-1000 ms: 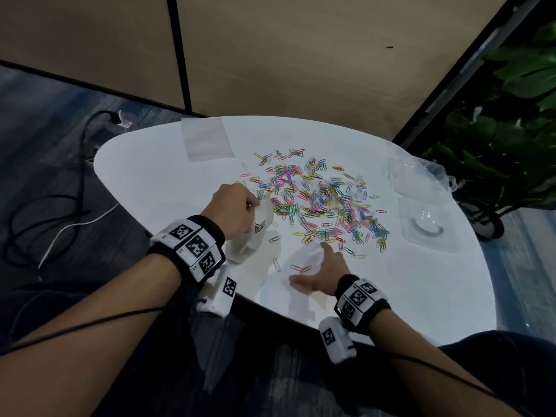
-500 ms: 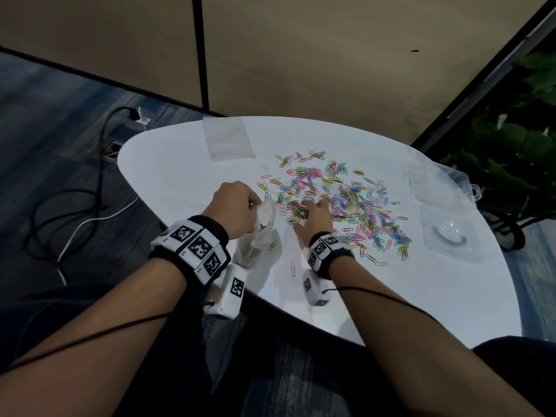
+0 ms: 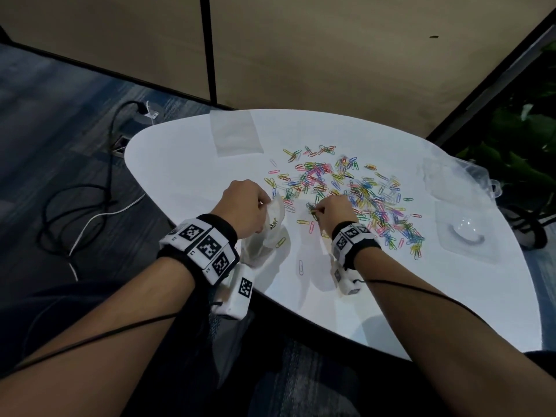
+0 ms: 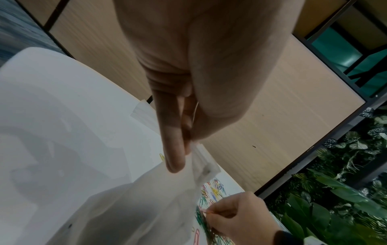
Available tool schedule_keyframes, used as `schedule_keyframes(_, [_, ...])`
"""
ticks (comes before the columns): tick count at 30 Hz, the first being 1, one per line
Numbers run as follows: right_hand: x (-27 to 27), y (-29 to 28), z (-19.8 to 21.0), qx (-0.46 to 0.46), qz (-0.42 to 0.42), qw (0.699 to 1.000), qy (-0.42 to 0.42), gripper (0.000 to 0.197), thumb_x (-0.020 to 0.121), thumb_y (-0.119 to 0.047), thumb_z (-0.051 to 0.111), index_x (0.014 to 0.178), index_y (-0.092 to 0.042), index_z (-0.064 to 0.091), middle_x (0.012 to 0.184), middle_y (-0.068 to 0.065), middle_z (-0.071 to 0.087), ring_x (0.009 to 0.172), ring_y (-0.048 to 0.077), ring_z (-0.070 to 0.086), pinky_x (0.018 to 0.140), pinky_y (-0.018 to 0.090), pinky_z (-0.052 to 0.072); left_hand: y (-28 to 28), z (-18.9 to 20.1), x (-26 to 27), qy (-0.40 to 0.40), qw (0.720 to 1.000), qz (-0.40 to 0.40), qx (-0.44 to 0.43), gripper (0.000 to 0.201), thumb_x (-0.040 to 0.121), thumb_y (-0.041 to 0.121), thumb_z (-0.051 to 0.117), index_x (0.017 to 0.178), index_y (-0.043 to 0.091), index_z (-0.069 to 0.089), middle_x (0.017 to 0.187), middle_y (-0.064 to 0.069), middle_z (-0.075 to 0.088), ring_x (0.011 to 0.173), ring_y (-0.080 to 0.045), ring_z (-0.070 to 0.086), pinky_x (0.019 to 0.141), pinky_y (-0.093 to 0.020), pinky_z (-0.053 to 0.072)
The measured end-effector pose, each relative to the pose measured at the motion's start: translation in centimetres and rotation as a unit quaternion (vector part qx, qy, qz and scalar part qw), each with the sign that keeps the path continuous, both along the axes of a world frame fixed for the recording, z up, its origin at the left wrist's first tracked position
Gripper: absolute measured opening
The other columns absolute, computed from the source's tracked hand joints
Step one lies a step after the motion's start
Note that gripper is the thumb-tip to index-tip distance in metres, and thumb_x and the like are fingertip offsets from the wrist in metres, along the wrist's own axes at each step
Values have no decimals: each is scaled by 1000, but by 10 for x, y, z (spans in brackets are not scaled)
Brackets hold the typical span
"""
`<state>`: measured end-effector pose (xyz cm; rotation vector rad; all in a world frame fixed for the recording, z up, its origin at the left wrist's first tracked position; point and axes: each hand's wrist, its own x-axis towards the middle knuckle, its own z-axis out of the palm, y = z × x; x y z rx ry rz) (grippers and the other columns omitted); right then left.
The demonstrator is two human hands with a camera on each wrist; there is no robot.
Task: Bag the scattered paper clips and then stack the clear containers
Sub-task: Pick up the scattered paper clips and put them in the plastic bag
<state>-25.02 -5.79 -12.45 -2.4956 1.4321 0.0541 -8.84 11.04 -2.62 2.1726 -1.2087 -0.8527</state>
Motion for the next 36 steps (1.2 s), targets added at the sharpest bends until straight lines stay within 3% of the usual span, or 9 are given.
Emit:
schedule_keyframes(7, [-31, -19, 36, 137, -209, 940, -232, 13, 83, -21, 76, 87, -9, 80, 78, 3, 76, 75, 18, 72, 81, 33, 60, -10, 2, -9, 7, 1000, 0, 4, 25, 93, 4, 53, 105, 4, 75, 80, -16, 77, 69, -24, 76, 84, -35, 61])
schedule_keyframes(12, [-21, 9, 82, 411, -241, 681, -556, 22, 83, 0, 72, 102, 11, 69, 88, 19, 74, 87, 27, 73, 87, 32, 58, -14, 6, -16, 4, 1000, 6, 8, 26, 93, 3, 52, 106, 5, 74, 83, -14, 77, 72, -25, 77, 88, -35, 60])
schedule_keyframes(14, [-10, 29, 93, 471, -222, 634, -572, 22, 86, 1, 69, 105, 12, 66, 92, 19, 74, 87, 25, 73, 82, 27, 59, -15, 6, -17, 4, 1000, 7, 6, 26, 92, 2, 51, 102, 3, 76, 79, -14, 77, 71, -24, 76, 87, -35, 61])
schedule_keyframes(18, [9, 68, 83, 467, -200, 696, -508, 8, 83, 4, 71, 89, 8, 71, 87, 23, 71, 79, 28, 70, 80, 31, 60, -13, 7, -19, -5, 1000, 15, -2, 25, 89, 0, 53, 95, 4, 77, 73, -13, 76, 70, -23, 76, 83, -36, 62])
schedule_keyframes(23, [26, 86, 68, 243, -110, 908, -323, 10, 83, -9, 69, 82, -10, 78, 76, 11, 75, 73, 24, 73, 74, 35, 61, -14, 7, -19, -8, 1000, 14, -14, 25, 88, 2, 56, 94, 7, 79, 81, -14, 76, 77, -30, 75, 82, -39, 62])
schedule_keyframes(25, [32, 88, 75, 168, -28, 955, -244, 16, 87, -11, 62, 80, -11, 76, 71, 8, 71, 66, 27, 65, 63, 32, 55, -14, 7, -18, -10, 1000, 13, -15, 26, 88, 1, 54, 93, 7, 79, 78, -14, 76, 76, -28, 75, 83, -39, 61])
schedule_keyframes(28, [33, 86, 89, 162, 74, 967, -180, 21, 89, -8, 57, 94, -12, 77, 79, -1, 68, 70, 15, 57, 70, 23, 43, -11, 9, -11, -19, 1000, 16, -10, 29, 85, -1, 52, 90, 7, 79, 75, -13, 76, 77, -27, 74, 83, -37, 61])
schedule_keyframes(33, [18, 68, 87, 217, -29, 898, -382, 26, 89, 2, 54, 102, -6, 76, 97, 11, 75, 87, 23, 73, 83, 36, 60, -4, 8, 3, -29, 999, 38, -13, 30, 87, -1, 52, 101, 8, 78, 92, -14, 76, 87, -32, 73, 86, -38, 60])
schedule_keyframes(36, [10, 66, 59, 131, 75, 966, -209, 32, 95, -11, 51, 123, -14, 67, 128, 8, 65, 116, 22, 62, 102, 42, 49, -1, 8, 9, -26, 998, 49, -17, 30, 89, -1, 51, 105, 6, 76, 100, -16, 75, 90, -35, 73, 88, -39, 60])
